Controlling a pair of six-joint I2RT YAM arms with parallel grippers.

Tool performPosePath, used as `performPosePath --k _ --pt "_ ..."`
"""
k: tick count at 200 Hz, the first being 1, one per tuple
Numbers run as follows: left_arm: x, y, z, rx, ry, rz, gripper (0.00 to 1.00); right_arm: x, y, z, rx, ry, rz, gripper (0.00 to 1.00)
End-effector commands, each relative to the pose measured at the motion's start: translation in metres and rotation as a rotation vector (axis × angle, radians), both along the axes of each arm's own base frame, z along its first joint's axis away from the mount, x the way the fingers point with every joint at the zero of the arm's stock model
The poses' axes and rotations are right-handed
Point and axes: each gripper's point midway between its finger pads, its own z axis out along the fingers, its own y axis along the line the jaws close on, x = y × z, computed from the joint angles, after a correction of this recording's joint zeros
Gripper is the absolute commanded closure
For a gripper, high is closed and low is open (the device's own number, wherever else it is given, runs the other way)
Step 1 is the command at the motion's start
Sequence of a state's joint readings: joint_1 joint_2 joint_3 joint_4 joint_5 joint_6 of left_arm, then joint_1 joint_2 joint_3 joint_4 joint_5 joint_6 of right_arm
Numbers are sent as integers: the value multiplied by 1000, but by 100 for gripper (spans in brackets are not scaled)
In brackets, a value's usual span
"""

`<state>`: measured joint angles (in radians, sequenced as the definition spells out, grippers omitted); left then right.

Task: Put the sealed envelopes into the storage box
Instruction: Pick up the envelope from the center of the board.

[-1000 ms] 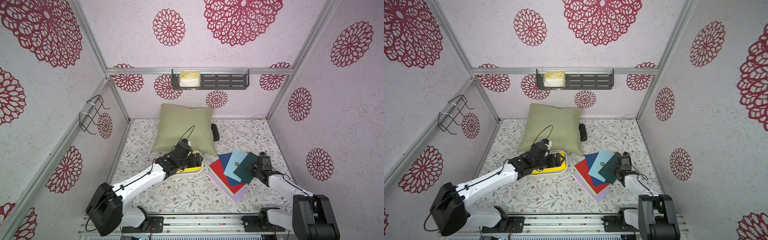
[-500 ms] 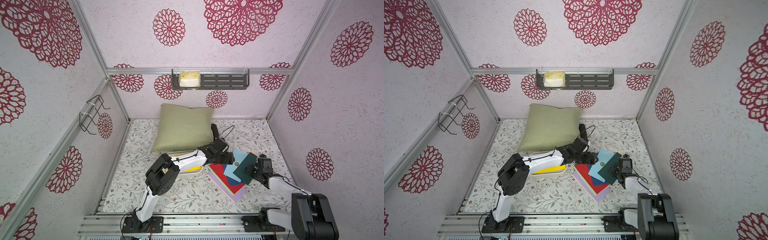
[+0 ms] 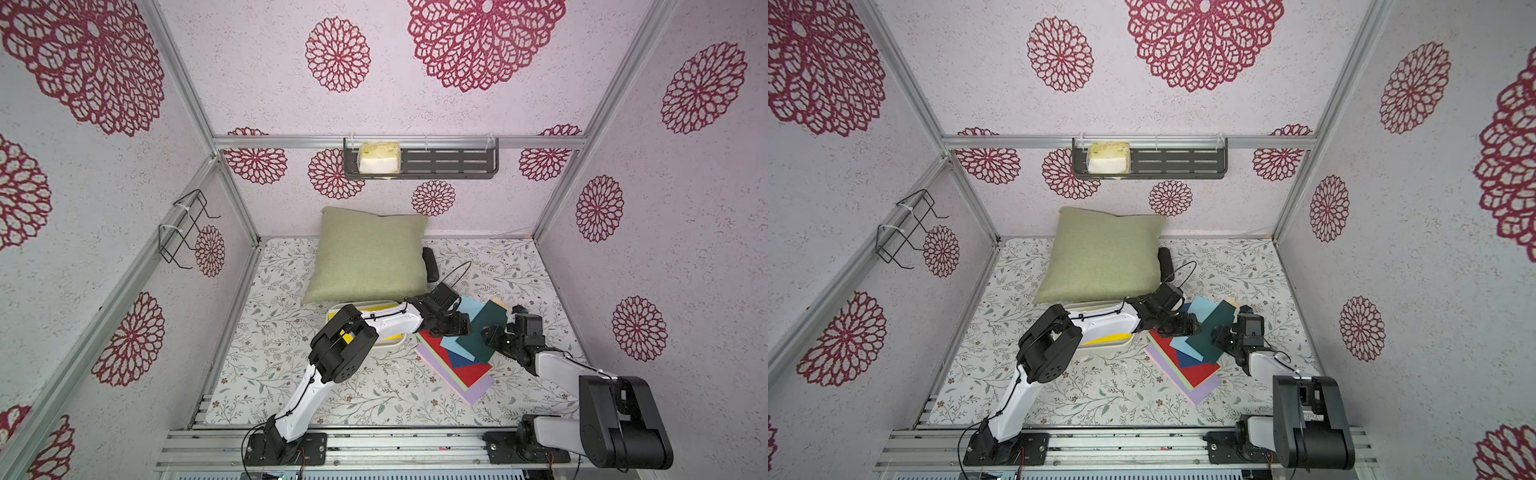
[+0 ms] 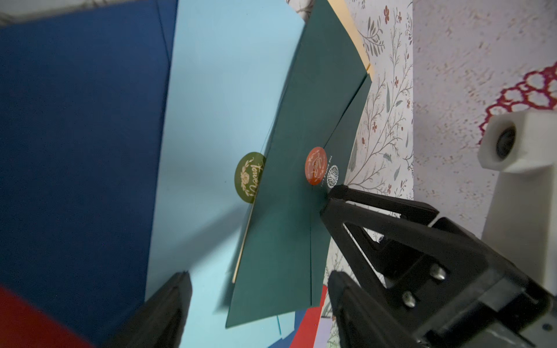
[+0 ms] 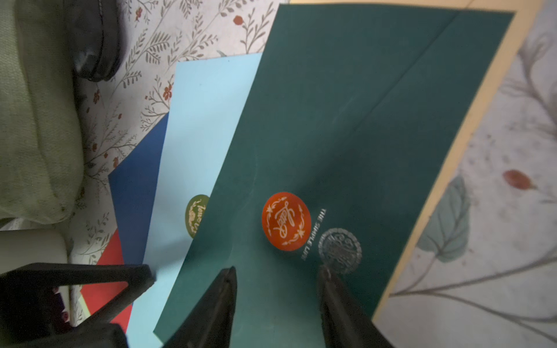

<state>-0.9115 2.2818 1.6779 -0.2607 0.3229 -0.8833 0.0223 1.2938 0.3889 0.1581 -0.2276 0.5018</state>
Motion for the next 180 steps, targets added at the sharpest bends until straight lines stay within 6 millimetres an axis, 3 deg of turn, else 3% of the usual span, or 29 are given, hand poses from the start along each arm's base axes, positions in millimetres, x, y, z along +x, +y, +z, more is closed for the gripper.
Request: performPosePath --k 1,89,148,180 --pt "-9 -1 -6 -1 29 -8 23 -13 10 -12 59 77 20 50" --pt "-38 -22 16 -179 131 -49 34 -15 9 -15 55 81 21 50" --pt "-44 -27 29 -234 149 -50 41 -16 9 -17 54 84 23 50" --pt "-45 -35 34 -255 151 -55 59 -17 10 -18 55 88 23 50"
